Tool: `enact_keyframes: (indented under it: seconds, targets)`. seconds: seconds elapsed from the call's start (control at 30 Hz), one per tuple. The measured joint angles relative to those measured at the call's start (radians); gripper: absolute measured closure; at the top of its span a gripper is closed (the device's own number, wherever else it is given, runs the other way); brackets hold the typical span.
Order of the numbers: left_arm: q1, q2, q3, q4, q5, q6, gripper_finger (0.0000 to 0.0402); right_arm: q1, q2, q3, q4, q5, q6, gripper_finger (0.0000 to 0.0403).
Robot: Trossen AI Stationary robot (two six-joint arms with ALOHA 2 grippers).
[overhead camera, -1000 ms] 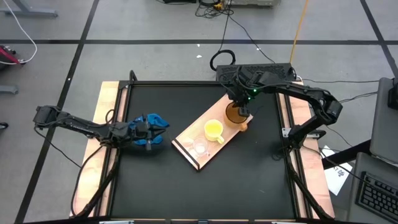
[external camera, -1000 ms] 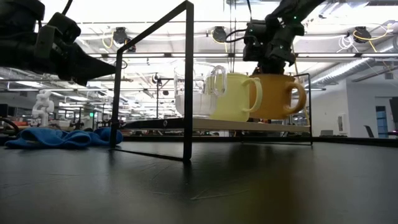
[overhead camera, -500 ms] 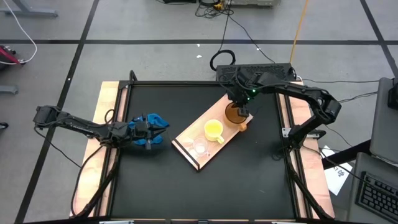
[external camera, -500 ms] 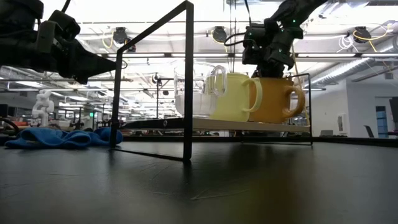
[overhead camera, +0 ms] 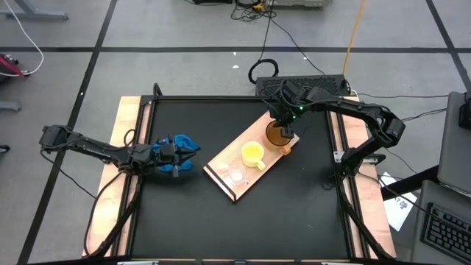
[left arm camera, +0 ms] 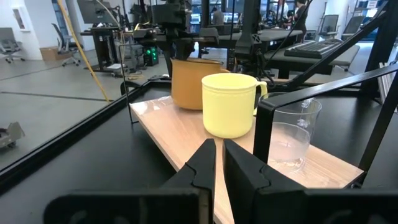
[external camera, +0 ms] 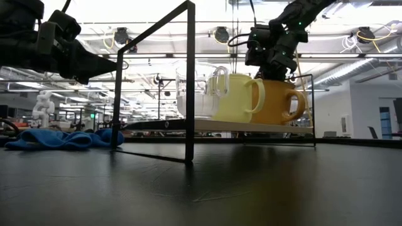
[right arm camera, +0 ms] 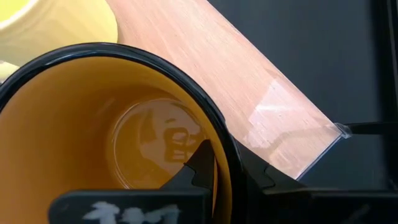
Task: Stack small to large cups/mugs on shelf
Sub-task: Put the orange mug on the shelf
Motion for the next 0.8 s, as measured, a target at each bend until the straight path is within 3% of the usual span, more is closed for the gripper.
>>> enact_keyframes:
  seconds: [0.6, 0.8]
  targets:
    - [0.000, 0.000, 0.000, -0.001, 0.000, 0.008, 0.0369, 0.000, 0.002, -0.001, 0.016, -0.002, 0.027, 0.0348]
    - [0.000, 0.000, 0.000, -0.003, 0.000, 0.007, 0.0369, 0.007, 0.002, -0.002, 0.024, -0.002, 0.024, 0.0308]
